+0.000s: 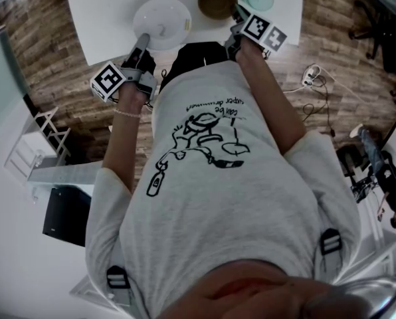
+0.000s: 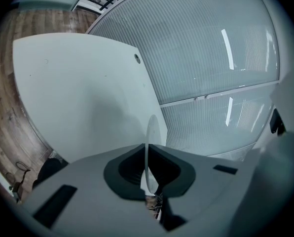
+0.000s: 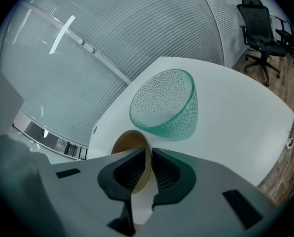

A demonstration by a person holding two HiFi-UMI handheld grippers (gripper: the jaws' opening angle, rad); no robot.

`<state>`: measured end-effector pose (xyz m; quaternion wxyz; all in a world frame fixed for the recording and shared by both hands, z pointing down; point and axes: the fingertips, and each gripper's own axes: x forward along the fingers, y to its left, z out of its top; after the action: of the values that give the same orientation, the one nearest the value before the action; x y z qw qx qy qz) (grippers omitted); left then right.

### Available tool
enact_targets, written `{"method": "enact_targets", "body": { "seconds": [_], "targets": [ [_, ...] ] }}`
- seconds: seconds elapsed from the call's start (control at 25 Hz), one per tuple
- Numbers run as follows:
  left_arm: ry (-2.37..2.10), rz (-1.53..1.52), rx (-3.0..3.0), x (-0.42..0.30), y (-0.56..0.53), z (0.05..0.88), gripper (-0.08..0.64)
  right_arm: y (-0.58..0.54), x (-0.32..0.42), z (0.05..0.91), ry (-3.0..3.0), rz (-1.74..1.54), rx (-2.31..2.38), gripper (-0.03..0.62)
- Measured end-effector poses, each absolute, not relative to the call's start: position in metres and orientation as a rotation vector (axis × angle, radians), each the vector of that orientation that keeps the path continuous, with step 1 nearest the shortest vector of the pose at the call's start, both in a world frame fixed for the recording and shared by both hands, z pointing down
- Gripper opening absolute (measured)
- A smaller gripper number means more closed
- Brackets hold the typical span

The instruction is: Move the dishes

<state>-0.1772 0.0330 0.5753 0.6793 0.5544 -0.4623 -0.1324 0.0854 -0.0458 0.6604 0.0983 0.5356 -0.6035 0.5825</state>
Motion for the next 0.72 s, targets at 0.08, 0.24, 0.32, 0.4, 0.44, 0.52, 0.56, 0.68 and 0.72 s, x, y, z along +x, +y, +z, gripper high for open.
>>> {"method": "enact_targets", "body": {
  "seconds": [0.08, 0.24, 0.32, 0.4, 0.44, 0.52, 0.56, 0.68, 0.72],
  "targets": [
    [-1.039, -0.294, 1.248, -0.178, 0.033, 0.577, 0.009, -0.046, 0.085, 0.659, -1.794, 1.719, 1.58, 0.049],
    [-1.036, -0.296, 1.256, -0.177, 0.033, 0.577, 0.01, -0.043, 0.087, 0.653, -1.809, 1.713, 1.567, 0.064],
    [-1.036, -0.305, 1.247, -0.177, 0.034, 0.577, 0.01, -0.04, 0.088, 0.648, -1.818, 1.695, 1.548, 0.063],
    [-1.041, -0.311, 1.244, -0.178, 0.034, 0.577, 0.011, -0.038, 0.09, 0.64, -1.832, 1.665, 1.534, 0.063],
    [-1.042, -0.314, 1.247, -0.178, 0.033, 0.576, 0.01, -0.037, 0.092, 0.635, -1.844, 1.647, 1.529, 0.063],
    [-1.04, -0.326, 1.256, -0.178, 0.031, 0.574, 0.011, -0.036, 0.093, 0.625, -1.878, 1.624, 1.506, 0.061],
    [-1.041, -0.33, 1.257, -0.178, 0.03, 0.574, 0.011, -0.035, 0.093, 0.621, -1.898, 1.614, 1.486, 0.061],
    [-1.046, -0.334, 1.253, -0.179, 0.033, 0.575, 0.01, -0.03, 0.093, 0.604, -1.972, 1.521, 1.419, 0.05],
    [-1.048, -0.333, 1.256, -0.18, 0.034, 0.574, 0.011, -0.028, 0.093, 0.596, -2.006, 1.475, 1.4, 0.049]
  ]
}}
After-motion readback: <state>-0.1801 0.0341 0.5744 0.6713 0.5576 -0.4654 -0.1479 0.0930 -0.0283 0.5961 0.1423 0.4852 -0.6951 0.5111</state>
